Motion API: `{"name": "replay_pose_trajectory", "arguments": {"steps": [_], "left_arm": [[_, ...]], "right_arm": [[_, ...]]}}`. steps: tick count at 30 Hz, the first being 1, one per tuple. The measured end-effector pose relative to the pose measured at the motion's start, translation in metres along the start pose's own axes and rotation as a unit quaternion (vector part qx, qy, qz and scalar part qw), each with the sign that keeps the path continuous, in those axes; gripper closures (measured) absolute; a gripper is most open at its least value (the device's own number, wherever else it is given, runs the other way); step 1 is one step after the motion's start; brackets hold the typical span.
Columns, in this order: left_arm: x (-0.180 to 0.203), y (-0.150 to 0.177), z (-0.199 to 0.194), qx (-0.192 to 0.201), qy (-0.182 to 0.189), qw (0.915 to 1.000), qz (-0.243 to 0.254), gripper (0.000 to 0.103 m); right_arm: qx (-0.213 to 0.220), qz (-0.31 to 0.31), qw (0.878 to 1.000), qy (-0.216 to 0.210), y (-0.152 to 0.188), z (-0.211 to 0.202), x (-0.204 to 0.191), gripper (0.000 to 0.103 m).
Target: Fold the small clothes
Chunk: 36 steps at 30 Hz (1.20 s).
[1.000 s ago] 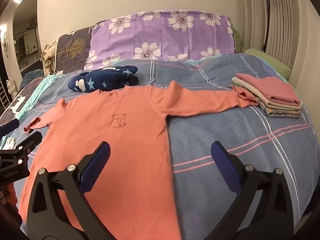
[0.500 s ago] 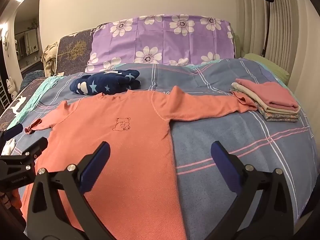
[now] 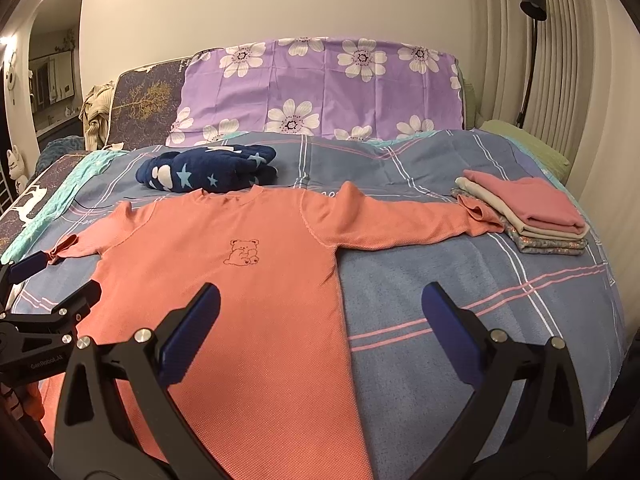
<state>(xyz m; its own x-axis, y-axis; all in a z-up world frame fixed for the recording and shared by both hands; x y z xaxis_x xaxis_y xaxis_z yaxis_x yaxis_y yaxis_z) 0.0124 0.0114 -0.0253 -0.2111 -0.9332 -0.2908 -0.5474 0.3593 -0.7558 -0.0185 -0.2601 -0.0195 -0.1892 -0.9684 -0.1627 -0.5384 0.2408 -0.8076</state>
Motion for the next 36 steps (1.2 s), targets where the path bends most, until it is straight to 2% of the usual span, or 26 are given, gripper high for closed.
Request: {"name": "replay_pose_trajectory", "arguments": {"steps": [16,26,36], "left_arm": [[-0.014,0.007,-0.002,0.012,-0.014,0.9992,-0.036,0.001],[-0.022,0.015,0.008,-0.018,0.026,0.9987,-0.04,0.001],[-0.018,0.022,0.012,-0.021,0.025,0.999,-0.03,0.001]], "right_arm": [[-0.021,-0.016,1.0,-0.003,0.013,0.004,-0.015,0.002],[-0.033,-0.035,0.999,-0.01,0.022,0.008,-0.033,0.002],[-0.039,-0.039,0.998,-0.007,0.024,0.01,-0.037,0.002]]}}
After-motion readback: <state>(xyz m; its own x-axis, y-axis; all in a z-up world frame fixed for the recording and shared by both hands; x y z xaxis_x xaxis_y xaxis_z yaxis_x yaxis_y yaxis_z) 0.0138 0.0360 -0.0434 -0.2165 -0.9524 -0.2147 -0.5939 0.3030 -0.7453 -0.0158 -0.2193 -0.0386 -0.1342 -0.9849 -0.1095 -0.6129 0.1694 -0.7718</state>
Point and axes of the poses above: each gripper's, at about its wrist camera, not at the fingertips, and z roughly the way its jaws point, x to its right, y to its underside, the point moved 2 cm from there along z, roughly the way its jaws point, and after that the axes turned 13 degrees about z, right-handed, at the moved point
